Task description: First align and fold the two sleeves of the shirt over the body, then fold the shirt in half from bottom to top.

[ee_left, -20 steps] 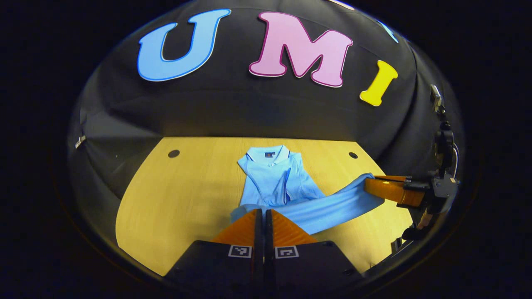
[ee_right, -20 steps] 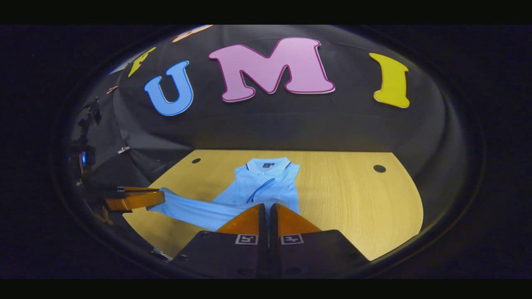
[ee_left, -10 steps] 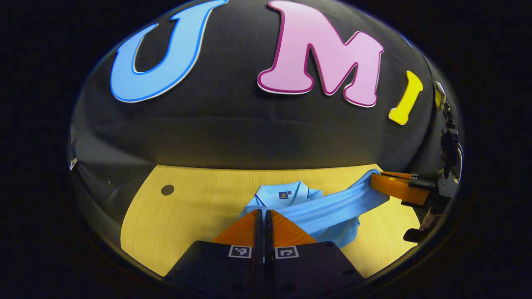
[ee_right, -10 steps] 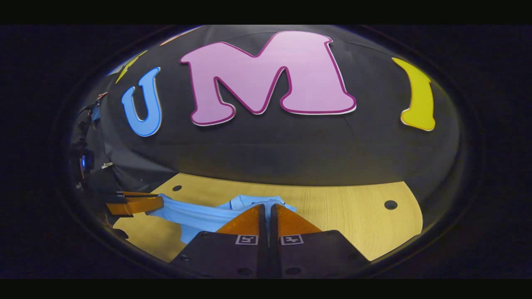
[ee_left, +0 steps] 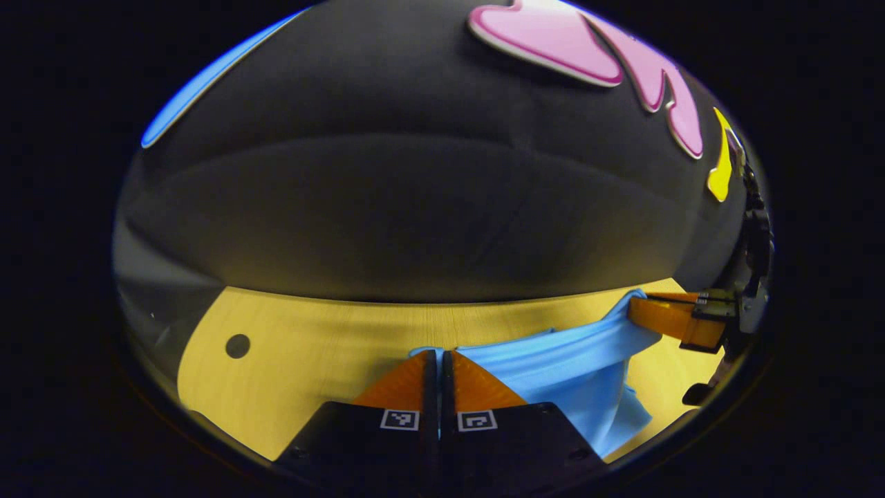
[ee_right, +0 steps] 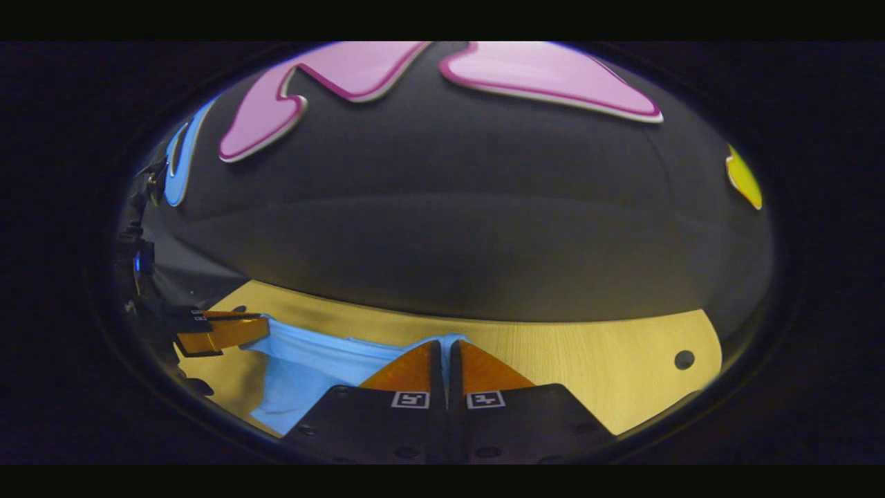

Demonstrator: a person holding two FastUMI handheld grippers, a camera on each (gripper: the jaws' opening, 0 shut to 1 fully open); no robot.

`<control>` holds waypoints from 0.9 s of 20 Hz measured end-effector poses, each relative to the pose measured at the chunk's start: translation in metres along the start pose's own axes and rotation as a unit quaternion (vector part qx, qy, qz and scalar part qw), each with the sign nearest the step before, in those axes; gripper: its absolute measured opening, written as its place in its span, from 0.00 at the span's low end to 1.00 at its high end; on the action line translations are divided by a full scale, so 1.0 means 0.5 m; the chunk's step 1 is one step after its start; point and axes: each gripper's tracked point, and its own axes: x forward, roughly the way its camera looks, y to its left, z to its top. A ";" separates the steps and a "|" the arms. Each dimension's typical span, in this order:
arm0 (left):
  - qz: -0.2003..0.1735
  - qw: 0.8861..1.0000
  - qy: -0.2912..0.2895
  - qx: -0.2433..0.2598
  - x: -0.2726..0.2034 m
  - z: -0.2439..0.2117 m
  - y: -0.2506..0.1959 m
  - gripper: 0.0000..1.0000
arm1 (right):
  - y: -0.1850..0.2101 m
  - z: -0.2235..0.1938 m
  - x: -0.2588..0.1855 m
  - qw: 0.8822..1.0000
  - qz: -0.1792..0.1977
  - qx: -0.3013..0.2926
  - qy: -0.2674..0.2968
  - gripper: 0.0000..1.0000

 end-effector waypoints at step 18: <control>-0.010 0.981 -0.186 0.050 -0.418 0.164 -0.069 0.99 | 0.007 0.101 -0.377 0.993 -0.048 -0.010 -0.112 1.00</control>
